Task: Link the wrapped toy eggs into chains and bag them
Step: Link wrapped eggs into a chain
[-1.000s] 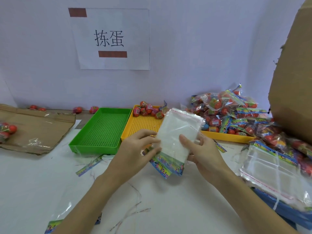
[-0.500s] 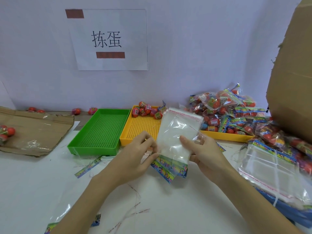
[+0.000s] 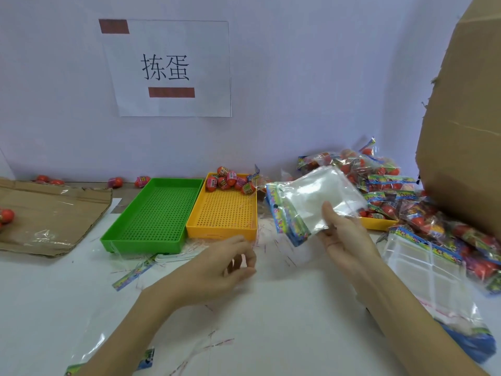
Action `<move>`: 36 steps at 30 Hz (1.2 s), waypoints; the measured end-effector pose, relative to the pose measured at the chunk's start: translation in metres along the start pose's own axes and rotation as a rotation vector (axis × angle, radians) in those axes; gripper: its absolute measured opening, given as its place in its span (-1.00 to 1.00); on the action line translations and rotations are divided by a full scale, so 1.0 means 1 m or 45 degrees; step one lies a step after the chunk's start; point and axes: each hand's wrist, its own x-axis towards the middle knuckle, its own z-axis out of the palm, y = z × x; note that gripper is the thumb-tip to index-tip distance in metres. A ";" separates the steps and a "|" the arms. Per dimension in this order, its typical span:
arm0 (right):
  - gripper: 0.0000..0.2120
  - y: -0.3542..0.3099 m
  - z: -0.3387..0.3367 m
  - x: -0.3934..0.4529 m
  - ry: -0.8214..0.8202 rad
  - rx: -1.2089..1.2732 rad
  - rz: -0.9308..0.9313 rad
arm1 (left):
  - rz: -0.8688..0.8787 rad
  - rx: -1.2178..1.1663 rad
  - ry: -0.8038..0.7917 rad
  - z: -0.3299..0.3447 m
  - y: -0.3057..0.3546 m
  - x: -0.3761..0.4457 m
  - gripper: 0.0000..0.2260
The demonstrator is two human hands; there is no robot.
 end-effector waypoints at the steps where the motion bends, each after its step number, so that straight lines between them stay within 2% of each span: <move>1: -0.65 0.000 -0.001 0.000 0.010 -0.018 -0.014 | -0.020 -0.077 -0.037 0.000 0.003 0.000 -0.94; 5: -0.70 0.007 0.000 -0.002 0.029 -0.239 -0.078 | -0.076 -0.525 -0.078 -0.007 0.009 0.001 -0.90; 7: -0.74 0.011 0.003 -0.007 -0.021 -0.429 -0.020 | -0.077 -0.730 0.031 -0.015 0.009 0.000 -0.94; 10: -0.74 0.019 0.007 -0.019 -0.197 -0.598 0.156 | -0.094 -0.940 0.337 -0.024 0.004 0.002 -0.90; 13: -0.77 0.028 0.014 -0.034 -0.307 -0.705 0.242 | -0.204 -0.913 0.615 -0.024 -0.001 0.004 -0.84; 15: -0.79 0.033 0.020 -0.042 -0.269 -0.705 0.184 | -0.294 -0.780 0.677 -0.021 -0.004 0.006 -0.84; 19: -0.78 0.039 0.024 -0.052 -0.252 -0.513 0.083 | -0.436 -0.818 0.583 -0.014 -0.002 0.008 -0.83; 22: -0.73 0.037 0.027 -0.056 -0.355 -0.431 0.104 | -0.402 -1.191 0.389 -0.018 0.001 0.007 -0.86; 24: -0.70 0.040 0.029 -0.058 -0.400 -0.438 0.088 | -0.396 -1.294 0.283 -0.020 0.003 0.005 -0.84; 27: -0.65 0.046 0.029 -0.059 -0.451 -0.443 0.098 | -0.436 -1.126 0.222 -0.018 0.006 0.004 -0.84; 31: -0.63 0.032 0.023 -0.054 -0.576 -0.544 0.292 | -0.374 -0.723 0.270 -0.018 0.003 0.002 -0.88; 33: -0.55 0.021 0.021 -0.048 -0.448 -0.612 0.288 | -0.322 -0.630 0.257 -0.024 0.003 -0.001 -0.87; 35: -0.41 0.013 0.017 -0.039 -0.271 -0.695 0.232 | -0.244 -0.557 0.113 -0.030 0.000 -0.004 -0.87; 36: -0.34 0.011 0.013 -0.036 -0.262 -0.792 0.207 | -0.213 -0.512 0.029 -0.030 -0.001 -0.005 -0.87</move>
